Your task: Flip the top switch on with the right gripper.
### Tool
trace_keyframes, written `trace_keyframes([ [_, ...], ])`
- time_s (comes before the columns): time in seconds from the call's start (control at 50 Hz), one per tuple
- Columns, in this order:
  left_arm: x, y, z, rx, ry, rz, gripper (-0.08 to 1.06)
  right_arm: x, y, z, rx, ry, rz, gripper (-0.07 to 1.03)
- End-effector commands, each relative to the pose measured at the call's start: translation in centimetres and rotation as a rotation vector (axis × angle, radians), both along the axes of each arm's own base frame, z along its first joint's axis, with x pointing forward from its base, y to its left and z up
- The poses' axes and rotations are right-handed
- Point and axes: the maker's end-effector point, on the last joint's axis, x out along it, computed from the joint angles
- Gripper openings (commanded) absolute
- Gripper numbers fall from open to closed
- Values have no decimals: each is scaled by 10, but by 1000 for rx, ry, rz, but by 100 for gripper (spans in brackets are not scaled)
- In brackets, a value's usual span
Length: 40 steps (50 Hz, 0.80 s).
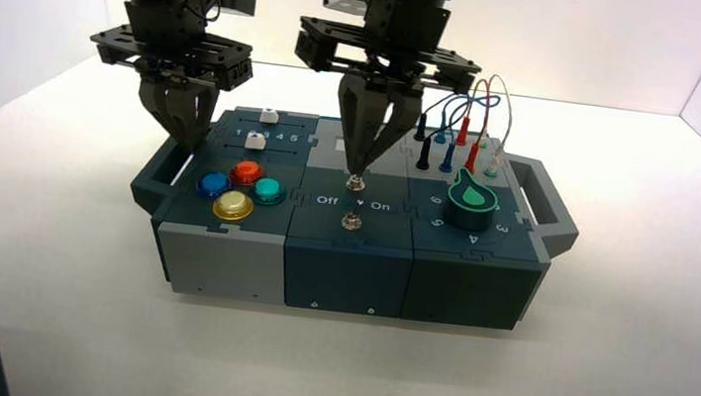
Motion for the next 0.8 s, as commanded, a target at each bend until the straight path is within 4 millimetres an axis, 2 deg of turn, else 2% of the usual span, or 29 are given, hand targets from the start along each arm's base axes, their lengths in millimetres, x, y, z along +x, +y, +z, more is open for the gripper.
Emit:
trace_keyframes([
  [0.02, 6, -3, 8, -9, -32, -16, -3, 16, -9, 9, 10, -37, -30, -2],
  [0.14, 7, -3, 8, -10, -33, -16, -3, 17, -8, 11, 14, -43, -30, -2],
  [0.24, 9, -4, 14, -17, -50, -16, -3, 23, -2, 22, 47, -81, -31, -2],
  [0.28, 11, -5, 21, -26, -75, -17, -3, 29, 3, 36, 84, -121, -33, -3],
  [0.42, 18, -5, 48, -64, -176, -8, -3, 36, 12, 67, 150, -189, -30, -2],
  [0.64, 20, -3, 87, -123, -331, 10, -3, 37, 10, 94, 217, -280, -25, -3],
  [0.8, 20, -2, 90, -133, -355, 15, -3, 36, 5, 101, 241, -329, -25, -3],
])
